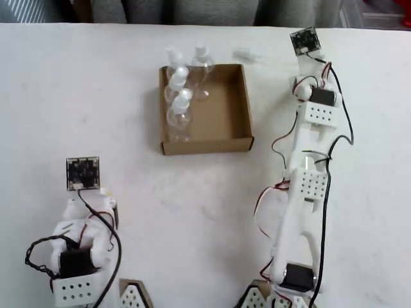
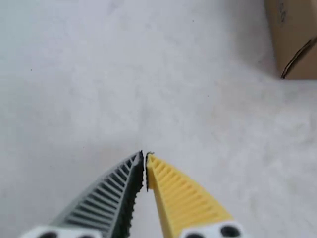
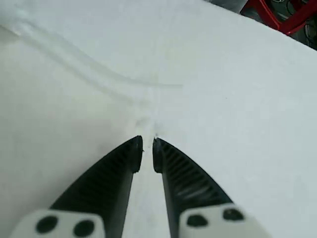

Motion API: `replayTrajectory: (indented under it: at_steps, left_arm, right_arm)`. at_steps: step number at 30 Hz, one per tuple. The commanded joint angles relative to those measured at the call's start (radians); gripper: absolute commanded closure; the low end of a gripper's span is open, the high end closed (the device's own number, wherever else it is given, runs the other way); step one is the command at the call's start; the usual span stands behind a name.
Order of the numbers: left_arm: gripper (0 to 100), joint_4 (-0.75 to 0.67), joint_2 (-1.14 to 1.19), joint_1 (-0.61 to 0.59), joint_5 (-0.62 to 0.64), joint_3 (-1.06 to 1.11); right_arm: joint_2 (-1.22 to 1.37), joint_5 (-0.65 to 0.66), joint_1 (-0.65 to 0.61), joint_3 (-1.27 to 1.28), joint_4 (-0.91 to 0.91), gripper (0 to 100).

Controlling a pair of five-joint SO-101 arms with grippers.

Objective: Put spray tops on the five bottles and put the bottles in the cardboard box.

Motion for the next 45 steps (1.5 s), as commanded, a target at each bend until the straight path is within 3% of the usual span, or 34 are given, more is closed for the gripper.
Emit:
replayTrajectory:
  at_steps: [1, 5, 16, 21, 27, 38, 45]
  left_arm:
    - [98, -0.014, 0.001, -0.007, 0.002, -0.002]
    - [98, -0.014, 0.001, -0.007, 0.002, -0.002]
    - [98, -0.008, 0.001, -0.012, 0.002, -0.002]
    - [98, -0.008, 0.001, -0.012, 0.002, -0.002]
    - [98, -0.006, 0.001, -0.012, 0.002, -0.002]
    - [98, -0.005, 0.001, -0.012, 0.002, -0.002]
    - [98, 0.002, 0.001, -0.013, 0.002, -0.002]
  right_arm:
    - [-0.154, -0.003, 0.007, -0.060, 0.154, 98.1]
    - [-0.252, -0.005, 0.008, -0.058, 0.386, 98.1]
    - [-0.423, -0.009, -0.019, -0.057, 0.771, 98.1]
    - [-0.481, -0.173, -0.033, -0.055, 0.774, 98.0]
    - [-0.565, -0.186, -0.090, 0.017, 0.777, 98.0]
    - [-0.880, -0.189, -0.183, 0.555, 0.776, 97.9]
    - [-1.032, -0.190, -0.266, 0.855, 0.773, 90.5]
